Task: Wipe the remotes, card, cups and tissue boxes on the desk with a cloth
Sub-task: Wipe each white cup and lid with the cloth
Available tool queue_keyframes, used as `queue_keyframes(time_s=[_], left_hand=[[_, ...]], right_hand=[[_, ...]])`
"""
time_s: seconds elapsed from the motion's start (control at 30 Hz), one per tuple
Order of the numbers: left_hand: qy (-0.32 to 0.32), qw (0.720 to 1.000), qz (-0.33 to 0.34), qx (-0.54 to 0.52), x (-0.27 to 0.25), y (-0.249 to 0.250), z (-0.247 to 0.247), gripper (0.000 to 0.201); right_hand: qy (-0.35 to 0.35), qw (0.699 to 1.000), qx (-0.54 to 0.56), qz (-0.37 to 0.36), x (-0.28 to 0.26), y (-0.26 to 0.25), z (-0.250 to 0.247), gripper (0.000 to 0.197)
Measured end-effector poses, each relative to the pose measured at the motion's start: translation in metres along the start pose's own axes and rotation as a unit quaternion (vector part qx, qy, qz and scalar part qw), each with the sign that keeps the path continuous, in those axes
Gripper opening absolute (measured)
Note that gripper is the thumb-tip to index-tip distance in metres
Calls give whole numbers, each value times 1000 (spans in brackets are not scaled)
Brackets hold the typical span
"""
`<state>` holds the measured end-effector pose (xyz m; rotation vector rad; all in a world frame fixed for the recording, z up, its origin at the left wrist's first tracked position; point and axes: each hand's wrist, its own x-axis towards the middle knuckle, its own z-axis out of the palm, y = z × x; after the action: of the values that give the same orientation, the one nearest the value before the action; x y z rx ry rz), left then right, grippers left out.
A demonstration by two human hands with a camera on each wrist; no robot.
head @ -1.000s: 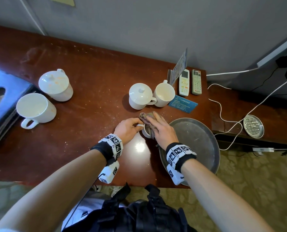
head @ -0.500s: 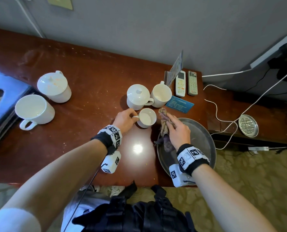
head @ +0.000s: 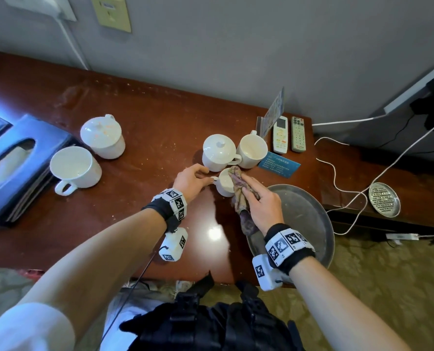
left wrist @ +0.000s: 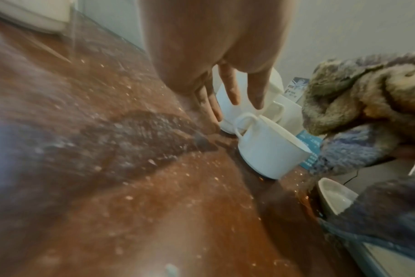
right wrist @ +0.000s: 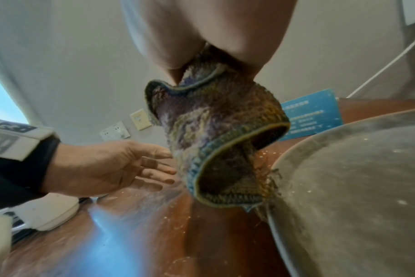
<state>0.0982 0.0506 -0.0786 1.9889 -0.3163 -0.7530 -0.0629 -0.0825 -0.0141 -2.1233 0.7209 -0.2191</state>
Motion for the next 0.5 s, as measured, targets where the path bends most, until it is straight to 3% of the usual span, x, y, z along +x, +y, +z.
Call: queue_keyframes(time_s=[0.17,0.3,0.5], left_hand=[[45,996,17,73,-22,-5,-44,28],[89,987,29,131,-44,-4,-92,33],[182,971,27,150,-74,-15,-161,40]], right_hand=[[-30,999,13,-40,3,-25,28,36],[-95,994,34,-51,10,-53,55,34],[-142,986,39,-76,28,-88,99,35]])
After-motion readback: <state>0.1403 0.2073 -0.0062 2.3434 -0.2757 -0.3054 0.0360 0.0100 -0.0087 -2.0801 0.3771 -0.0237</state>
